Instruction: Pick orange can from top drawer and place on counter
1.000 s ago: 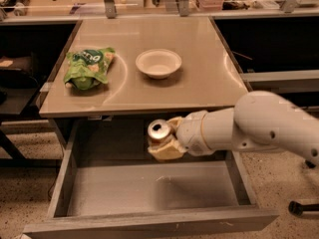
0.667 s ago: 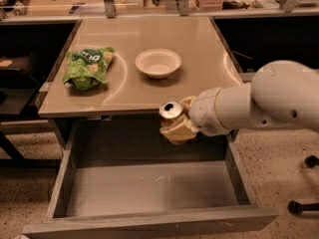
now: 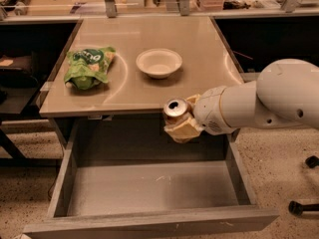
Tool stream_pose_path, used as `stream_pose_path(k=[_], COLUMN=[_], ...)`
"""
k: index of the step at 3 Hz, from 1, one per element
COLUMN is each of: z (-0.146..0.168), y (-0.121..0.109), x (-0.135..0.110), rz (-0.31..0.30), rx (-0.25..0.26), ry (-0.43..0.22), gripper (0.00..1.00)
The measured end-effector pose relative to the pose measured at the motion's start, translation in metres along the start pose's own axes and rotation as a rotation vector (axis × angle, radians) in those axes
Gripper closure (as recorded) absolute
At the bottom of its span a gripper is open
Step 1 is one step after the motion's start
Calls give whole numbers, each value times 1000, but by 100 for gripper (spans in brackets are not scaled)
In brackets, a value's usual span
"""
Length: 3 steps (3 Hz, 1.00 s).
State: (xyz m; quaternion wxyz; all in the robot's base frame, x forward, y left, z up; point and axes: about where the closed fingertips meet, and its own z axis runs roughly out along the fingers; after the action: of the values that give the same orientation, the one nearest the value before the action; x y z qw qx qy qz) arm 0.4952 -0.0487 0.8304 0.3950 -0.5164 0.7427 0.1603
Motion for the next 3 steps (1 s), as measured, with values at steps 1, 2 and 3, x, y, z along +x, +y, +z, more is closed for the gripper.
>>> stream_pose_path(k=[1, 2, 3], z=[-12, -33, -69], y=[-29, -79, -138], x=[-3, 0, 17], rz=[20, 89, 176], rx=[34, 83, 128], ry=[-9, -15, -8], gripper=[100, 100, 100])
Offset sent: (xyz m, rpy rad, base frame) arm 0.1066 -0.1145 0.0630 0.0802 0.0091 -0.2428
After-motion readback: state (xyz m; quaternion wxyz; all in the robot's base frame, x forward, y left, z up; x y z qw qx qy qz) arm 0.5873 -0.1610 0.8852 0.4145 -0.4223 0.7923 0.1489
